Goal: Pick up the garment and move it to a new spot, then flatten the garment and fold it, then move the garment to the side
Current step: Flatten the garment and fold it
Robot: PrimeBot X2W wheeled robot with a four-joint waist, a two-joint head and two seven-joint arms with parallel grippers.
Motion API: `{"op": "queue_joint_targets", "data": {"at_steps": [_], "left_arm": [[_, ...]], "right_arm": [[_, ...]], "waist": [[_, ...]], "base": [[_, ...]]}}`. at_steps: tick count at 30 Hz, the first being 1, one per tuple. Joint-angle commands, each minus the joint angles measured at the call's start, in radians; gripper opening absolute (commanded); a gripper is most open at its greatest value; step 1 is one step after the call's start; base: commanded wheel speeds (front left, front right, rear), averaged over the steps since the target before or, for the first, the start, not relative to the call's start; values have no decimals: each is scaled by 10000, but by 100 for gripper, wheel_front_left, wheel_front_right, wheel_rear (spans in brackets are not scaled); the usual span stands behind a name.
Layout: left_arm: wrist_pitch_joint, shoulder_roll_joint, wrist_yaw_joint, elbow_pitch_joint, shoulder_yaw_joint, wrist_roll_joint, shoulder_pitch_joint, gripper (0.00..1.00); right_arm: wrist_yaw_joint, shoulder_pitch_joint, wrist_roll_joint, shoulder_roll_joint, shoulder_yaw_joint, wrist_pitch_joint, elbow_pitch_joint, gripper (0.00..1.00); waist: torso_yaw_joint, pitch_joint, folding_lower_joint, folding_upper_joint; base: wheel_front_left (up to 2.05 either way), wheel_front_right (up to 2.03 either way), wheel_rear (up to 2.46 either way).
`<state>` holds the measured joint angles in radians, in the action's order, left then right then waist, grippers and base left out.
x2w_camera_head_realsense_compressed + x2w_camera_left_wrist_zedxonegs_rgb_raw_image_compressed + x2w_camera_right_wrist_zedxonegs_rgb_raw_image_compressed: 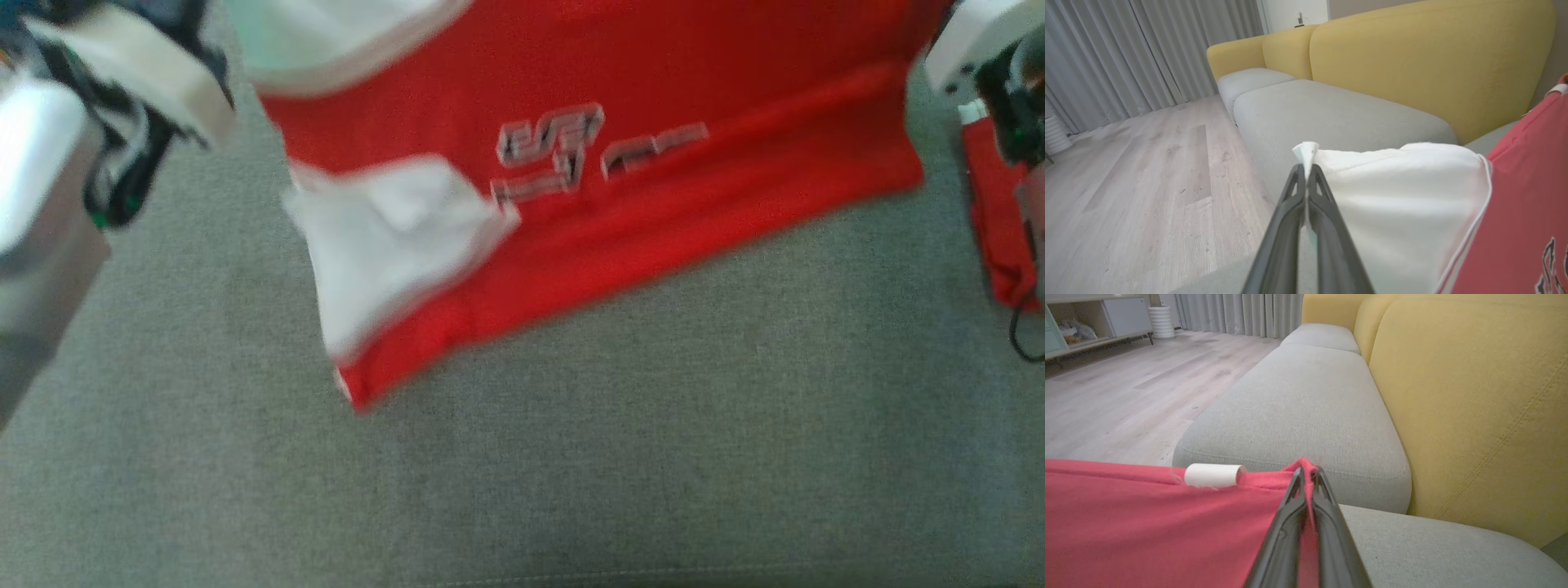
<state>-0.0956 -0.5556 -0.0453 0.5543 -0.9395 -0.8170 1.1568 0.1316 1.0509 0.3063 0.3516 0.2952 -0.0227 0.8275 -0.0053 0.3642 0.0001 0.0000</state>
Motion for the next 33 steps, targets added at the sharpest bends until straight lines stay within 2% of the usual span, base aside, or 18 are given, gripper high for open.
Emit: {"op": "queue_joint_targets", "data": {"at_steps": [1, 7, 13, 19, 25, 29, 33], "left_arm": [[-182, -310, -27, 114, 489, 113, 642, 0], [-613, 237, -325, 1166, 196, 338, 871, 0], [-848, 442, -629, 1489, -296, 294, 153, 0], [-746, 326, -749, 1258, -786, 192, -685, 0], [66, -74, -821, 343, -1470, -273, -1902, 0], [417, -316, -837, -451, -1788, -627, -2561, 0], [622, -365, -840, -921, -2027, -777, -2939, 0]], "right_arm": [[-9, 337, 102, -122, -47, 170, -213, 0], [-9, 195, 439, -272, 25, 467, 184, 0], [-9, -488, 824, 43, 310, 562, 462, 0], [-9, -1218, 1257, 473, 553, 508, 605, 0], [-9, -2034, 1644, 1073, 1301, -45, 645, 0], [-9, -2316, 1452, 1568, 2087, -204, 604, 0], [-9, -2339, 682, 2177, 3144, -199, 628, 0]], "waist": [[-36, 37, -1, 0], [83, -44, -1, 0], [367, -372, -1, 0], [632, -720, -1, 0], [830, -1134, -1, 0], [926, -1190, -1, 0], [1016, -1020, -1, 0]], "base": [[0, 0, 0], [0, 0, 0], [0, 0, 0], [0, 0, 0], [0, 0, 0], [0, 0, 0], [0, 0, 0]]}}
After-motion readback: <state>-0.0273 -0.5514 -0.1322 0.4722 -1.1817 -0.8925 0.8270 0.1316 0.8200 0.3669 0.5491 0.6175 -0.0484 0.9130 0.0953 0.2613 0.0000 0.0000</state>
